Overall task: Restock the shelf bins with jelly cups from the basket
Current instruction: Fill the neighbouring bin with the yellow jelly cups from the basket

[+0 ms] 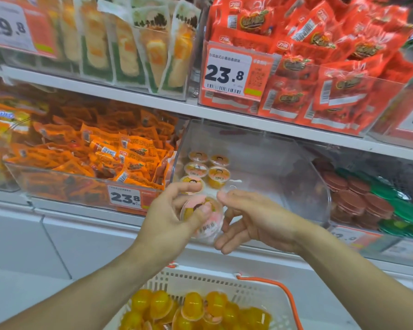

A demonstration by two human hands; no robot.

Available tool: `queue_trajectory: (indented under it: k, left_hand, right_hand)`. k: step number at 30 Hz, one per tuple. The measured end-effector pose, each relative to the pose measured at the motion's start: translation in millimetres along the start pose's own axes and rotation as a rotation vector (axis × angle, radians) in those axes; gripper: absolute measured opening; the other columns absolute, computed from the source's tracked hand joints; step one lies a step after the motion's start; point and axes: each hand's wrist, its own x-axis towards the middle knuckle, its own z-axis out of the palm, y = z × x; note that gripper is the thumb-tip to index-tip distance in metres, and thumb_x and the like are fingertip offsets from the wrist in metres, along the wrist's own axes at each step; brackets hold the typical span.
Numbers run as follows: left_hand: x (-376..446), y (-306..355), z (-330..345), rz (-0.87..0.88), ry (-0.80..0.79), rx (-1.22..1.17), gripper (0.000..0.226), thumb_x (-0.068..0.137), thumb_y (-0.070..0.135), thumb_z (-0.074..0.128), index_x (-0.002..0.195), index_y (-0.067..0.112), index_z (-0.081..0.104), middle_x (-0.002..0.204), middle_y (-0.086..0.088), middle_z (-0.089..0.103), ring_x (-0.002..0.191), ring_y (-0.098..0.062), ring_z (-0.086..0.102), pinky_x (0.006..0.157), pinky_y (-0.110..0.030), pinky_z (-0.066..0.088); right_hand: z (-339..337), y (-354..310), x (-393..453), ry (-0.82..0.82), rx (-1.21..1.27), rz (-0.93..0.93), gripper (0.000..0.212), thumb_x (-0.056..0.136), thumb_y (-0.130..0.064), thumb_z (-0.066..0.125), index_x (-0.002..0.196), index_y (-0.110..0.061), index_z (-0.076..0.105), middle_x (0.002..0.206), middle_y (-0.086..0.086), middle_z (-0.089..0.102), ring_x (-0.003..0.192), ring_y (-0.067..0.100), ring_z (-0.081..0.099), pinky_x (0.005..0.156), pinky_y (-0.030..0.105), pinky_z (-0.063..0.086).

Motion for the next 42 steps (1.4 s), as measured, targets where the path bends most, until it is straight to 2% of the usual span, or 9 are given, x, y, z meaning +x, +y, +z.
queue_trajectory:
  k: [4, 8, 13, 15, 23, 28, 37, 39, 42]
  left_hand:
    - [-3.6, 2.4, 0.1, 0.248, 0.049, 0.216, 0.021, 0.097, 0.007, 0.059, 0.108, 0.025, 0.062, 0.097, 0.008, 0.074, 0.098, -0.009, 0.068, 0.087, -0.030, 0.053]
    - [0.4, 6.2, -2.6, 0.278, 0.083, 0.221, 0.020, 0.103, 0.016, 0.048, 0.113, 0.028, 0.061, 0.103, 0.013, 0.071, 0.099, -0.005, 0.066, 0.086, -0.030, 0.053]
    - [3.0, 5.1, -5.6, 0.341, 0.022, 0.636, 0.041, 0.098, 0.011, 0.049, 0.135, 0.027, 0.049, 0.134, 0.016, 0.049, 0.124, 0.005, 0.042, 0.101, -0.005, 0.029]
    - [4.6, -1.1, -5.8, 0.341, -0.052, 0.817, 0.051, 0.095, 0.015, 0.050, 0.145, 0.025, 0.040, 0.144, 0.015, 0.037, 0.135, -0.001, 0.031, 0.110, -0.013, 0.023]
    - [8.0, -22.6, -7.4, 0.294, -0.157, 1.082, 0.058, 0.094, 0.031, 0.046, 0.148, 0.020, 0.031, 0.144, 0.005, 0.027, 0.140, -0.014, 0.020, 0.115, -0.030, 0.028]
    - [8.6, -25.2, -4.6, 0.323, -0.168, 1.151, 0.060, 0.088, 0.038, 0.038, 0.145, 0.018, 0.033, 0.137, 0.001, 0.031, 0.133, -0.019, 0.026, 0.111, -0.034, 0.033]
    - [9.1, -28.8, -6.2, 0.332, -0.186, 1.187, 0.056, 0.089, 0.037, 0.042, 0.141, 0.018, 0.034, 0.139, 0.000, 0.029, 0.134, -0.020, 0.024, 0.109, -0.037, 0.034]
    - [9.5, -29.0, -8.0, 0.336, -0.193, 1.185, 0.054, 0.089, 0.036, 0.043, 0.140, 0.017, 0.036, 0.138, -0.001, 0.030, 0.134, -0.020, 0.025, 0.109, -0.038, 0.035]
    - [9.7, -29.1, -8.7, 0.336, -0.200, 1.173, 0.055, 0.087, 0.036, 0.041, 0.137, 0.014, 0.039, 0.137, -0.004, 0.034, 0.133, -0.023, 0.028, 0.107, -0.041, 0.036]
  right_hand:
    - [4.4, 2.5, 0.0, 0.000, -0.070, -0.046, 0.036, 0.086, -0.025, 0.070, 0.111, -0.005, 0.053, 0.085, 0.020, 0.070, 0.071, 0.034, 0.071, 0.064, 0.037, 0.061]
    - [5.8, 1.2, 3.4, 0.240, -0.113, -0.243, 0.023, 0.091, -0.009, 0.066, 0.105, 0.007, 0.057, 0.067, 0.018, 0.062, 0.054, 0.028, 0.067, 0.048, 0.031, 0.056]
    - [-28.3, -5.8, 28.4, 0.548, -0.011, -0.306, 0.013, 0.096, -0.005, 0.060, 0.102, 0.007, 0.059, 0.060, 0.017, 0.064, 0.046, 0.017, 0.063, 0.046, 0.025, 0.054]
    - [-47.2, -7.2, 46.9, 0.616, -0.019, -0.212, 0.011, 0.098, -0.004, 0.059, 0.102, 0.006, 0.059, 0.065, 0.018, 0.063, 0.044, 0.013, 0.061, 0.045, 0.022, 0.053]
    - [-76.6, 17.4, 116.4, 0.609, -0.306, 0.257, 0.009, 0.090, -0.005, 0.069, 0.084, 0.002, 0.066, 0.071, 0.015, 0.068, 0.052, 0.018, 0.063, 0.059, 0.028, 0.054]
    - [-71.1, 14.0, 125.0, 0.593, -0.422, 0.246, 0.014, 0.093, -0.011, 0.067, 0.093, 0.003, 0.069, 0.076, 0.017, 0.068, 0.045, 0.012, 0.058, 0.044, 0.018, 0.046]
    - [-71.0, 7.0, 119.1, 0.569, -0.565, 0.295, 0.028, 0.097, -0.029, 0.063, 0.095, -0.002, 0.069, 0.076, 0.007, 0.074, 0.056, 0.015, 0.060, 0.058, 0.024, 0.049]
    - [-70.3, 0.8, 109.5, 0.644, -0.820, 0.202, 0.033, 0.096, -0.038, 0.061, 0.089, -0.006, 0.067, 0.084, 0.011, 0.075, 0.069, 0.024, 0.069, 0.064, 0.031, 0.056]
    - [-51.7, -1.8, 81.7, 0.876, -1.173, -0.320, 0.022, 0.091, -0.033, 0.063, 0.076, -0.018, 0.059, 0.073, 0.005, 0.070, 0.074, 0.031, 0.066, 0.069, 0.039, 0.055]
